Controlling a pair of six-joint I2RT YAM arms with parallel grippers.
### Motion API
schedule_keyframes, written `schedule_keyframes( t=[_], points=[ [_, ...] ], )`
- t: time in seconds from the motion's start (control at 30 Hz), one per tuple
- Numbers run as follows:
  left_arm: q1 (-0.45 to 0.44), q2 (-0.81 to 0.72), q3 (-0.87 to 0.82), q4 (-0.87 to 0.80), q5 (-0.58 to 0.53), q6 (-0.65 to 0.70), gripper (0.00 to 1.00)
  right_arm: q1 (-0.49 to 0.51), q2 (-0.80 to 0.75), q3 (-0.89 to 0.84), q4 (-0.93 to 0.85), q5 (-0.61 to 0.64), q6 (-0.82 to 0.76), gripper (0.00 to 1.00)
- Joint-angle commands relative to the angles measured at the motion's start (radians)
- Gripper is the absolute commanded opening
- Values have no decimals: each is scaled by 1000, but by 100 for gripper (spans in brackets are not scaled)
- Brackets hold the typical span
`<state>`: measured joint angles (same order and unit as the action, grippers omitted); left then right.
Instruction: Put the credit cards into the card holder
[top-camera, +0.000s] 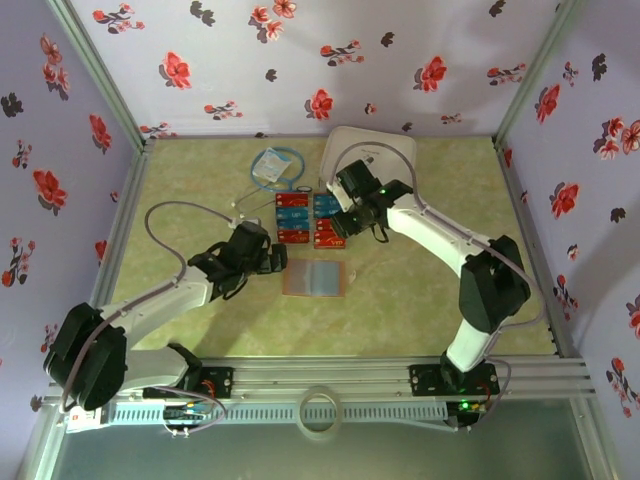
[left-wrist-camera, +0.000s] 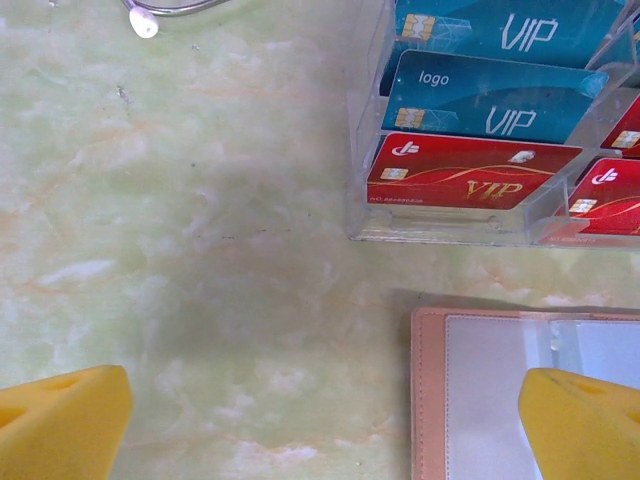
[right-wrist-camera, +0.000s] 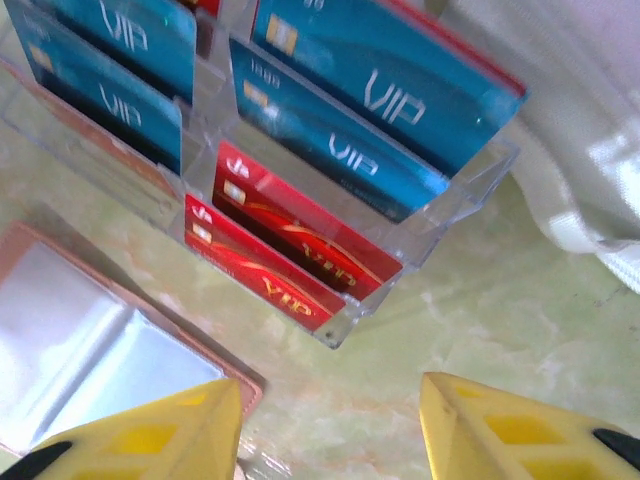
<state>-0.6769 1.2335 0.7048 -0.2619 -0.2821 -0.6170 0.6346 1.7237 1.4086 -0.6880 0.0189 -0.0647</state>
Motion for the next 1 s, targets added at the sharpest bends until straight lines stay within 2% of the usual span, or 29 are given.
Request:
schedule_keyframes(
  t=[0.0,0.23,0.67,0.97],
  points=[
    [19,-38,-27,0,-22,3,100,-6,26,11,-62,-25,-105,50],
    [57,-80,-65,-1,-1,-18,100,8,68,21,-25,-31,-161,48],
    [75,-97,-72,-8,6,-19,100,71,225,141,-39,22,-225,45],
    [82,-103,-83,-6,15,-21,100,79,267,159,-33,36,-233,43]
  ],
)
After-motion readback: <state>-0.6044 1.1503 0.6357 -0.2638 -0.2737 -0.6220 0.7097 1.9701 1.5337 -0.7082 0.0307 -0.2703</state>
